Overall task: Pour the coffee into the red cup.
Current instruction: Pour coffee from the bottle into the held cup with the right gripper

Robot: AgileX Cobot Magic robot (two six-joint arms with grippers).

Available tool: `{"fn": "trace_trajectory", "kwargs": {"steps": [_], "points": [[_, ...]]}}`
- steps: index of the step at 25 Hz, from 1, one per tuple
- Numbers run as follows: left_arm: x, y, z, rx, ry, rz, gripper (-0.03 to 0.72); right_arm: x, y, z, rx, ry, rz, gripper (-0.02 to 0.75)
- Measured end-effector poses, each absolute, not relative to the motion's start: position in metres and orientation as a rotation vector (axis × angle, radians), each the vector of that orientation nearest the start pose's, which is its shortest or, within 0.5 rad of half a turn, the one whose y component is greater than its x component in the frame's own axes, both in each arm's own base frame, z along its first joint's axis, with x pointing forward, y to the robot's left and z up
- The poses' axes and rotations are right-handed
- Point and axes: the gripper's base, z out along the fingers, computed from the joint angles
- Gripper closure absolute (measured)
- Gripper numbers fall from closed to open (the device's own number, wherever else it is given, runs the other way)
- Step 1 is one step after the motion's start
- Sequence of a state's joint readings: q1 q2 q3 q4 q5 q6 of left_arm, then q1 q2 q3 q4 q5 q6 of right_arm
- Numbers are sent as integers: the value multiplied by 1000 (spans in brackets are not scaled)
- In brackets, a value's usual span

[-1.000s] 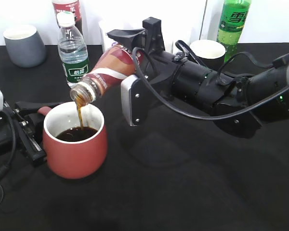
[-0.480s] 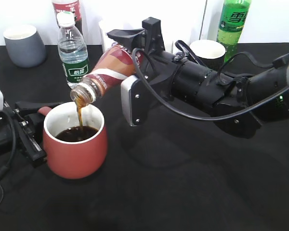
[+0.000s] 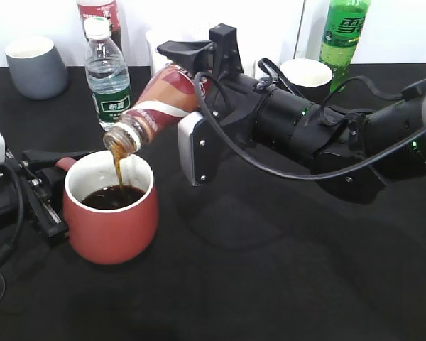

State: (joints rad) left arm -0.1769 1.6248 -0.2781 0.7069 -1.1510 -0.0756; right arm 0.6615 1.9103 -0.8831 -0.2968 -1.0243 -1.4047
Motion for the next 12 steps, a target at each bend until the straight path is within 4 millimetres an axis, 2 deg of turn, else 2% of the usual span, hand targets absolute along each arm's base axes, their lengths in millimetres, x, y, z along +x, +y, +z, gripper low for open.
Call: {"fn": "trace_trajectory", "kwargs": {"steps": [12], "points": [[210, -92, 155, 813, 1578, -507, 606, 289, 254, 192, -1452, 488, -533, 205]]}}
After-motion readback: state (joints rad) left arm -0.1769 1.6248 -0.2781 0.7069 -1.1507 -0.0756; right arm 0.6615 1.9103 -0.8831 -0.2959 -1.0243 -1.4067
